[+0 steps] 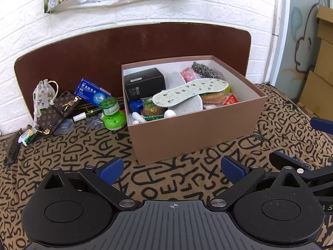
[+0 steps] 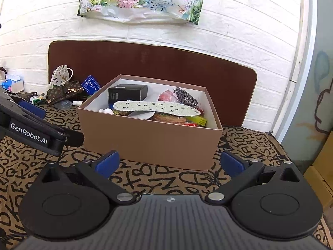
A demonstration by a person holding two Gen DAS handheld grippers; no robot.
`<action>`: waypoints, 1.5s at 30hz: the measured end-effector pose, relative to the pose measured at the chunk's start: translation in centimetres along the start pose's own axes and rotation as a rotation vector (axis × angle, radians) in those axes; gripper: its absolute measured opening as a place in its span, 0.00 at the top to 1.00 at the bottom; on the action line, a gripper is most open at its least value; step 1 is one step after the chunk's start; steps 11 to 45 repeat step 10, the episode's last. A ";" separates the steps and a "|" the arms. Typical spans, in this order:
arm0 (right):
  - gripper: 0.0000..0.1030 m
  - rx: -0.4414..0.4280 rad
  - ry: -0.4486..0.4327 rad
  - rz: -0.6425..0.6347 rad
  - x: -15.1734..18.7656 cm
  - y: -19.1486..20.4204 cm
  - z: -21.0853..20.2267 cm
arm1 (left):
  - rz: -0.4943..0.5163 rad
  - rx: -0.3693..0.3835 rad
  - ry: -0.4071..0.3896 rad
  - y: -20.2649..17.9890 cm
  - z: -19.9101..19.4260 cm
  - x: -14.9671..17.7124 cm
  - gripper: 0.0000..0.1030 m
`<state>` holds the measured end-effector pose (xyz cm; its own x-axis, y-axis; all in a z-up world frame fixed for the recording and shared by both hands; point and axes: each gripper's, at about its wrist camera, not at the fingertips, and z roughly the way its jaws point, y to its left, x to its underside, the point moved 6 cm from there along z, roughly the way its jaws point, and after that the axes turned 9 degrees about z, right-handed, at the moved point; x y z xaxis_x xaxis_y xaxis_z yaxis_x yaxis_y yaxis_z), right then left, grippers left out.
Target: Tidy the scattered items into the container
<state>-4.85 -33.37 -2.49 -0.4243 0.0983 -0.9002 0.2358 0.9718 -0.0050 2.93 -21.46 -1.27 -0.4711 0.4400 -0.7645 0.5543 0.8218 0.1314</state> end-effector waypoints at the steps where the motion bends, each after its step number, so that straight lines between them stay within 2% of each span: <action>1: 0.01 -0.001 0.002 -0.001 0.0 0.0 0.1 | 0.001 -0.002 0.002 0.0 0.1 0.0 0.00; 45: 0.01 -0.009 0.010 -0.019 -0.4 0.6 0.8 | -0.001 0.012 0.006 0.4 0.3 0.0 0.00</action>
